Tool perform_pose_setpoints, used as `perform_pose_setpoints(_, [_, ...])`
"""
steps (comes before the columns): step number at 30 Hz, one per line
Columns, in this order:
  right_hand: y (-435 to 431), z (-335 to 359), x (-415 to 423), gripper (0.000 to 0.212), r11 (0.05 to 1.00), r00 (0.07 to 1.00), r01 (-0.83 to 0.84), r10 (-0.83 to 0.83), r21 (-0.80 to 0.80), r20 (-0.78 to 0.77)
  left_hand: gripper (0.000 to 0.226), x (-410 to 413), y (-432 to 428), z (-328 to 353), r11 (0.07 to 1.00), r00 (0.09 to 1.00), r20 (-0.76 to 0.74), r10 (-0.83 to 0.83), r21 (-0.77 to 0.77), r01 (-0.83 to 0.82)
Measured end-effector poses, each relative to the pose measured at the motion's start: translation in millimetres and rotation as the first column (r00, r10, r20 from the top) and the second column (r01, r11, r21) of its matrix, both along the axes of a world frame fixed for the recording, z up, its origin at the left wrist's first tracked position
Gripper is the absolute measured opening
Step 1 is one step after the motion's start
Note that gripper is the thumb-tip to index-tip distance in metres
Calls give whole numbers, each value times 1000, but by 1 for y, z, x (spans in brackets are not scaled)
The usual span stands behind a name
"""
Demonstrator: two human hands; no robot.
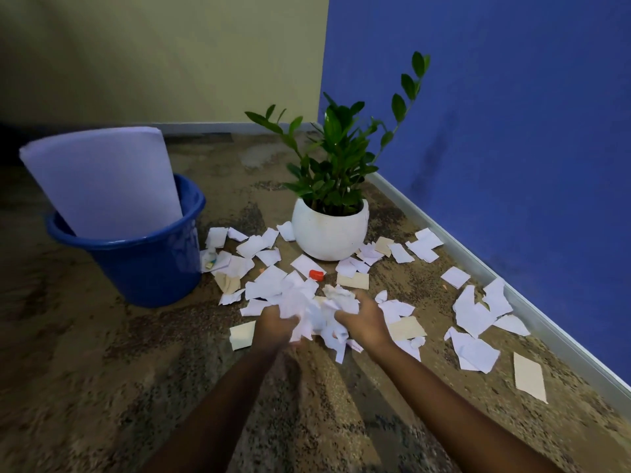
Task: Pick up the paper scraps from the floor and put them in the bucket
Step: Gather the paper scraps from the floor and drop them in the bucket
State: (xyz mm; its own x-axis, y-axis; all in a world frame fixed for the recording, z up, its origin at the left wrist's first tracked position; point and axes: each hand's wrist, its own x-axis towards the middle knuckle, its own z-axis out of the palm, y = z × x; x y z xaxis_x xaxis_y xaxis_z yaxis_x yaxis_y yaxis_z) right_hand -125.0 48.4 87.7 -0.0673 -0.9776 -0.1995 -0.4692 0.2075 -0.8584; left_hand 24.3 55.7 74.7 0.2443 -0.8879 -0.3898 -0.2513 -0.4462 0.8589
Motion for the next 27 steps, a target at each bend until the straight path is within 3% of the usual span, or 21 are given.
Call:
perform_pose_setpoints(6, [-29, 48, 53, 44, 998, 983, -62, 59, 10, 172, 32, 40, -13, 60, 983, 989, 96, 109, -157, -93])
perform_pose_setpoints(12, [-58, 80, 116, 46, 985, 949, -167, 150, 38, 278, 37, 96, -27, 123, 955, 964, 76, 255, -174, -239])
perform_pose_setpoints(17, [-73, 105, 176, 40, 974, 890, -215, 163, 76, 426, 32, 140, -33, 155, 906, 909, 171, 380, -268, -328])
perform_pose_setpoints(20, [-78, 116, 208, 40, 969, 859, -239, 179, 67, 479, 33, 168, -41, 165, 896, 883, 207, 421, -244, -370])
perform_pose_setpoints(22, [-83, 120, 227, 41, 966, 836, -246, 173, 74, 521, 33, 183, -47, 168, 891, 884, 163, 437, -214, -401])
perform_pose_setpoints(27, [-99, 127, 264, 41, 964, 773, -221, 82, 146, 629, 37, 216, -69, 156, 853, 866, -106, 488, -153, -499])
